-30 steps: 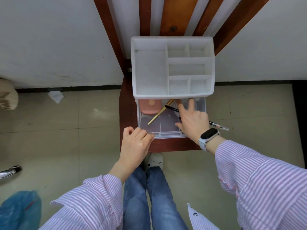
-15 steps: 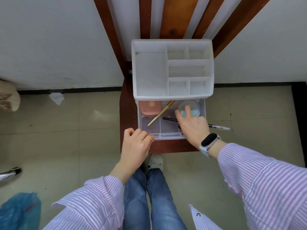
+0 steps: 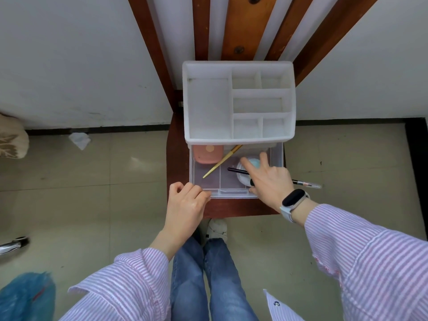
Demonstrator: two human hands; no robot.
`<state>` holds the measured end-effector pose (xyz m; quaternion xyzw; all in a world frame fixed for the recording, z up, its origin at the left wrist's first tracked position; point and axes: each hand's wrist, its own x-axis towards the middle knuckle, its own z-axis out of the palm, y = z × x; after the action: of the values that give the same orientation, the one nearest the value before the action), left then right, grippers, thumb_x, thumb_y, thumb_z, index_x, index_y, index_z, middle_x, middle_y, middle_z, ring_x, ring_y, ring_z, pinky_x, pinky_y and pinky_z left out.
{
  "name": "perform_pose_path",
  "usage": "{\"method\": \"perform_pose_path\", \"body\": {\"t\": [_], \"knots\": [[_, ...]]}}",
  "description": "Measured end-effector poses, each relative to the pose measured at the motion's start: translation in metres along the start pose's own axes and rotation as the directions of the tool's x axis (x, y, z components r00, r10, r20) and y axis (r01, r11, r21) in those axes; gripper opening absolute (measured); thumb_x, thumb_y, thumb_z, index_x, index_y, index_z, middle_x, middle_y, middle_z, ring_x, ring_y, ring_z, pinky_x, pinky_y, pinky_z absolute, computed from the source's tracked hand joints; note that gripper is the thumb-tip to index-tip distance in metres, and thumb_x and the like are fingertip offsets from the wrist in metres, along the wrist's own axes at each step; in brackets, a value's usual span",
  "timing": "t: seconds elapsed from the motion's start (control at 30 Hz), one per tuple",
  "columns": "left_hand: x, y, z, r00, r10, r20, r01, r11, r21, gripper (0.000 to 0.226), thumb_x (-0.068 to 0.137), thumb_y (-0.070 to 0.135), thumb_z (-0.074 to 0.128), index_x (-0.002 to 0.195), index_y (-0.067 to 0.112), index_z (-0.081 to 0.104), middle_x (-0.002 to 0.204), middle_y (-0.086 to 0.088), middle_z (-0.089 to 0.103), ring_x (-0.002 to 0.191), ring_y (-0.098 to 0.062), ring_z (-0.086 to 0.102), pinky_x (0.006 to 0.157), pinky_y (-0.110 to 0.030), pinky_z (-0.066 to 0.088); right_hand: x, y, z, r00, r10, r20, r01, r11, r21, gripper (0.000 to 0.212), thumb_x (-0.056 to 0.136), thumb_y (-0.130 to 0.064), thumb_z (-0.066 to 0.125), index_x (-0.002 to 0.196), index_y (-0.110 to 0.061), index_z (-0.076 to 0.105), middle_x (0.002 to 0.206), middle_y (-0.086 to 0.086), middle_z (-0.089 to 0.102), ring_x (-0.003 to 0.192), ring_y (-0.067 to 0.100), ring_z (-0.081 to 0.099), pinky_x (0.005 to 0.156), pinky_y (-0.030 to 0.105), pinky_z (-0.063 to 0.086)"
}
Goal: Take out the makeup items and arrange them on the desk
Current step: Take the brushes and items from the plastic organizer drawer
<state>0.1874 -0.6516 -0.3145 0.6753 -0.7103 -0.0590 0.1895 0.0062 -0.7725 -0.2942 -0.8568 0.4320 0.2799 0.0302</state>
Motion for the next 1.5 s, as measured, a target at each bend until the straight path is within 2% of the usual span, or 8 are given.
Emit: {"method": "perform_pose_path", "body": {"t": [0.17, 0.27, 0.37, 0.5, 0.67, 0.8, 1.17, 1.5], "knots": [[0.003, -0.001, -0.003, 1.000, 0.005, 0.003, -0.005, 1.000, 0.003, 0.011, 0.083, 0.014, 0.064, 0.073, 0.012, 0.068, 0.063, 0.000, 0.059, 0.059, -0.022, 0.052, 0.068, -0.033, 0.031, 0.008, 0.005, -0.009, 0.999, -0.049, 0.021, 0.047, 0.996, 0.069, 0.075, 0.081, -0.042, 0.059, 0.140, -0.028, 0.015, 0.119, 0.015, 0.043, 0.070, 0.029, 0.063, 0.051, 0.029, 0.034], [0.004, -0.001, -0.005, 1.000, 0.002, 0.002, -0.002, 1.000, -0.002, 0.015, 0.086, 0.015, 0.059, 0.074, 0.012, 0.068, 0.064, 0.000, 0.058, 0.059, -0.022, 0.052, 0.069, -0.033, 0.031, 0.000, 0.014, -0.014, 0.997, -0.070, -0.026, 0.074, 0.930, 0.359, 0.075, 0.074, -0.049, 0.059, 0.135, -0.035, 0.017, 0.122, 0.009, 0.046, 0.079, 0.031, 0.063, 0.058, 0.028, 0.038], [0.006, 0.000, -0.006, 1.000, -0.003, 0.010, 0.003, 1.000, 0.002, 0.013, 0.085, 0.014, 0.061, 0.074, 0.012, 0.067, 0.063, 0.000, 0.057, 0.059, -0.023, 0.052, 0.069, -0.034, 0.033, -0.013, 0.020, -0.027, 0.990, -0.113, 0.090, -0.025, 0.477, 0.879, 0.075, 0.064, -0.059, 0.063, 0.126, -0.051, 0.021, 0.118, -0.018, 0.047, 0.085, 0.000, 0.059, 0.064, 0.015, 0.040], [0.006, 0.001, -0.007, 0.999, -0.004, 0.042, 0.003, 1.000, 0.009, 0.007, 0.081, 0.011, 0.067, 0.074, 0.011, 0.067, 0.063, -0.001, 0.057, 0.059, -0.024, 0.053, 0.070, -0.035, 0.032, -0.028, 0.023, -0.021, 0.977, -0.075, 0.202, -0.195, 0.086, 0.977, 0.065, 0.073, -0.047, 0.068, 0.124, -0.046, 0.028, 0.107, -0.013, 0.051, 0.051, 0.005, 0.049, 0.045, 0.015, 0.038], [0.011, 0.001, -0.011, 0.996, 0.026, 0.087, -0.030, 0.998, 0.049, 0.006, 0.076, 0.007, 0.069, 0.072, 0.011, 0.066, 0.062, -0.001, 0.057, 0.057, -0.024, 0.052, 0.070, -0.034, 0.032, -0.053, 0.037, -0.014, 0.971, 0.171, 0.168, -0.199, 0.188, 0.962, 0.066, 0.062, -0.051, 0.068, 0.107, -0.067, 0.021, 0.128, -0.014, 0.042, 0.111, 0.005, 0.047, 0.081, 0.022, 0.036], [0.012, 0.004, -0.011, 0.990, 0.014, 0.137, -0.024, 0.997, 0.070, 0.005, 0.073, 0.006, 0.068, 0.072, 0.011, 0.066, 0.063, -0.001, 0.058, 0.059, -0.024, 0.054, 0.070, -0.035, 0.031, -0.081, 0.033, 0.004, 0.949, 0.199, 0.244, -0.254, 0.026, 0.967, 0.080, 0.061, -0.046, 0.069, 0.126, -0.052, 0.022, 0.135, -0.016, 0.036, 0.120, 0.003, 0.042, 0.088, 0.019, 0.035], [0.022, 0.013, -0.011, 0.955, -0.009, 0.298, -0.021, 0.995, 0.098, 0.019, 0.063, 0.011, 0.068, 0.081, 0.011, 0.068, 0.090, -0.005, 0.065, 0.082, -0.027, 0.059, 0.073, -0.038, 0.035, -0.082, 0.013, 0.024, 0.867, 0.193, 0.460, -0.355, -0.410, 0.840, 0.055, 0.079, -0.023, 0.064, 0.122, -0.030, 0.031, 0.070, 0.000, 0.046, 0.039, 0.005, 0.031, 0.034, 0.017, 0.024], [0.058, 0.029, 0.005, 0.886, -0.209, 0.413, 0.149, 0.974, 0.173, 0.060, 0.080, 0.021, 0.056, 0.134, 0.001, 0.040, 0.136, -0.024, 0.040, 0.127, -0.042, 0.035, 0.102, -0.048, 0.033, -0.078, 0.010, 0.023, 0.889, 0.154, 0.430, -0.372, -0.304, 0.877, 0.060, 0.080, -0.032, 0.065, 0.125, -0.032, 0.026, 0.079, -0.010, 0.048, 0.037, -0.008, 0.045, 0.035, 0.006, 0.029]]}}
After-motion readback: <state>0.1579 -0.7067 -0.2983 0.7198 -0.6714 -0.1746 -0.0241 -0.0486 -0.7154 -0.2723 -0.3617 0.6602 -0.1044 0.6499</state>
